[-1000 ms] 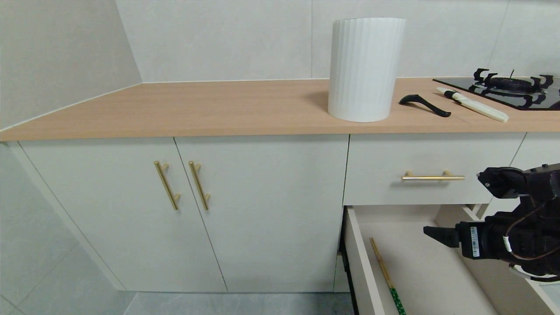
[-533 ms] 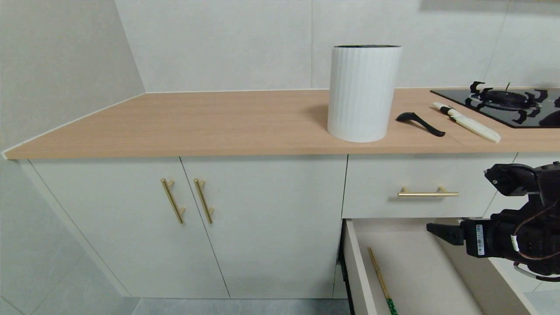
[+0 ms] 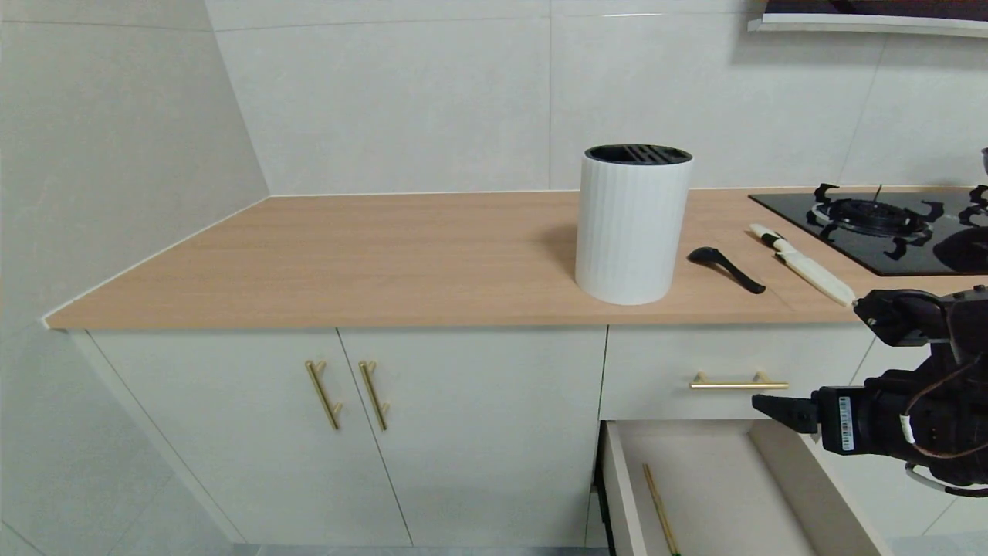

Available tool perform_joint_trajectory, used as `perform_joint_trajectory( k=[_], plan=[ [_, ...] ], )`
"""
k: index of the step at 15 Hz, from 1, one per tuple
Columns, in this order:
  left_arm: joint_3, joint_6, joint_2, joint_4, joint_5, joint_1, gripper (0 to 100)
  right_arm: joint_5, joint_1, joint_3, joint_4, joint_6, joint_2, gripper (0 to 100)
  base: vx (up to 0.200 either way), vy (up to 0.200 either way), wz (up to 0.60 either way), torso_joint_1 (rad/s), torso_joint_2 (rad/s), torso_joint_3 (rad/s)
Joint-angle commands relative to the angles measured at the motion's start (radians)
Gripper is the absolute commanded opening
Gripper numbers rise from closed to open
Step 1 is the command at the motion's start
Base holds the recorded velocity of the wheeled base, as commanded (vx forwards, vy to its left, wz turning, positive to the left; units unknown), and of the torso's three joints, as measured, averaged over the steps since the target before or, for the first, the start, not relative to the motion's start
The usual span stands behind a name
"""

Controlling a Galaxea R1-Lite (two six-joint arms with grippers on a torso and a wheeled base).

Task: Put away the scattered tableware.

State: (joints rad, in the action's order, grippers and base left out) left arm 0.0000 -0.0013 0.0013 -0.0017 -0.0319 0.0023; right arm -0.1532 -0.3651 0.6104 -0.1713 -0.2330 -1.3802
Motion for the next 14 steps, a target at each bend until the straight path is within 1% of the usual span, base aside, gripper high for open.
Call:
perform_joint_trajectory(
  k=[1,6,10,12,14],
  plan=[
    [0.000,0.000,0.000,0.000,0.000,0.001,100,0.000,0.000,0.000,-0.001,0.000,-0.003,100,0.000,0.000,0.00,0.198,-0.48,-0.271],
    [0.000,0.000,0.000,0.000,0.000,0.001,100,0.001,0.000,-0.011,-0.002,0.030,-0.017,100,0.000,0.000,0.00,0.201,-0.45,-0.258],
    [0.000,0.000,0.000,0.000,0.000,0.001,100,0.000,-0.002,-0.009,-0.002,0.032,-0.037,100,0.000,0.000,0.00,0.036,-0.08,-0.037],
    [0.000,0.000,0.000,0.000,0.000,0.001,100,-0.003,0.006,0.017,-0.008,0.032,-0.042,100,0.000,0.000,0.00,0.000,0.00,0.000],
    [0.000,0.000,0.000,0.000,0.000,0.001,100,-0.005,0.054,0.075,-0.016,0.034,-0.062,100,0.000,0.000,0.00,0.000,0.00,0.000]
  ],
)
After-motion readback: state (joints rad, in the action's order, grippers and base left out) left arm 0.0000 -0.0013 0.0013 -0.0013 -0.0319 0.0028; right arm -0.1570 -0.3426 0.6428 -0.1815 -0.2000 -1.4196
